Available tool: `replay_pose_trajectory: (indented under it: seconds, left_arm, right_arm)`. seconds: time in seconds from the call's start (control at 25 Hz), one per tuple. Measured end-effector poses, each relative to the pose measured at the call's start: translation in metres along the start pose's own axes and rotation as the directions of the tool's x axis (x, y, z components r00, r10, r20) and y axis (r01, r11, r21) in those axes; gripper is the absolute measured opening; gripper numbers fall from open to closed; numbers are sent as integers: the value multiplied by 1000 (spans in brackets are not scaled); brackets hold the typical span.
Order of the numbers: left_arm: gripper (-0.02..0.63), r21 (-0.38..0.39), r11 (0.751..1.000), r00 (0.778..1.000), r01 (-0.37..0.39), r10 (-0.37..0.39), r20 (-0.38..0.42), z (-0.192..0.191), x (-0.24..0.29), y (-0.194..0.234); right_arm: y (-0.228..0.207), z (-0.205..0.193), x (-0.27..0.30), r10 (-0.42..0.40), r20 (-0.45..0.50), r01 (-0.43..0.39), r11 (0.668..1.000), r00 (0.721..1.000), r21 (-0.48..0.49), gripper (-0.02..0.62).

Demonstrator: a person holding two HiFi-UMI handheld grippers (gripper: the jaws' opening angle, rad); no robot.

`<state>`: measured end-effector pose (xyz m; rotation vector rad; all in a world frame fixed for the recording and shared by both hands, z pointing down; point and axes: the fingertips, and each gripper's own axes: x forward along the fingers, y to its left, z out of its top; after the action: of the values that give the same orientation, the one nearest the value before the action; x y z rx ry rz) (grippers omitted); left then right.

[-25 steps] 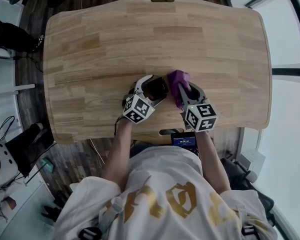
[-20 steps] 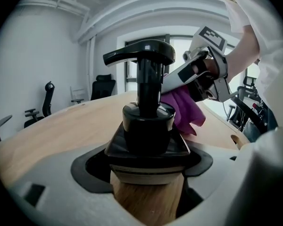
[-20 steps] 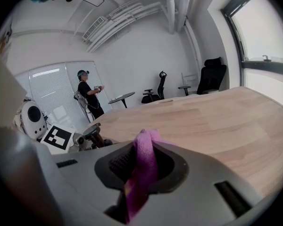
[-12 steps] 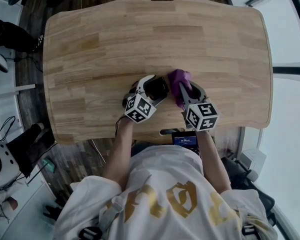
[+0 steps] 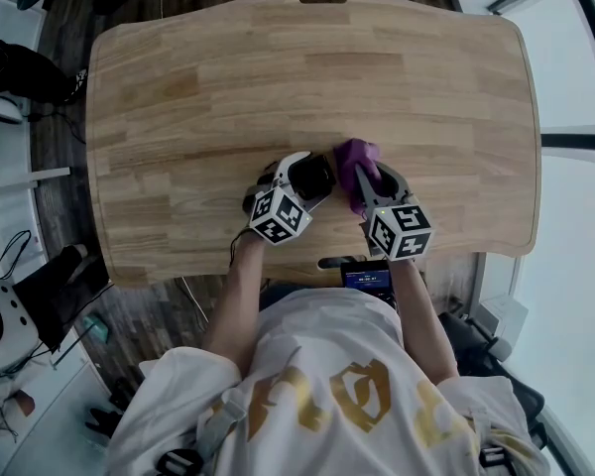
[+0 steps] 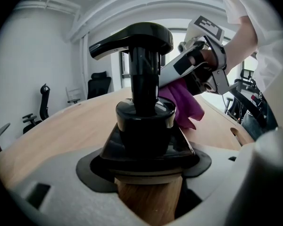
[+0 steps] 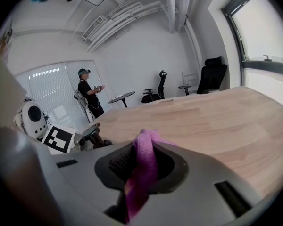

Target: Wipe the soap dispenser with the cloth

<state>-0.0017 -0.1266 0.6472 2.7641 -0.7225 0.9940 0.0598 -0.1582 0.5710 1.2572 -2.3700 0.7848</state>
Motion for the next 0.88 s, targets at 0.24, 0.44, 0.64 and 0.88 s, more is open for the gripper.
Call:
replay_pose_trajectory:
  seconds: [0.24,0.44,0.64,0.88]
  left_arm:
    - [359,20,999,999,38,-38,3,-2,-3,-5]
    - [359,-5,1000,1000,25,-25,-4,-2,-5,-4]
    - [359,-87,996,1000,-21,21,1,-4,-12,4]
    - [357,-132,989,997,-63,68,33,4,-27,12]
  right_arm:
    - [4,6,-5,0,14,0,1000,1000,-7,52]
    - [16,21,-11,53,72,-54,998,996,17,52]
    - [31,31,-22,127,135,-134,990,983,44,52]
    - [49,40,-29,189,165,-196,980,968,28,52]
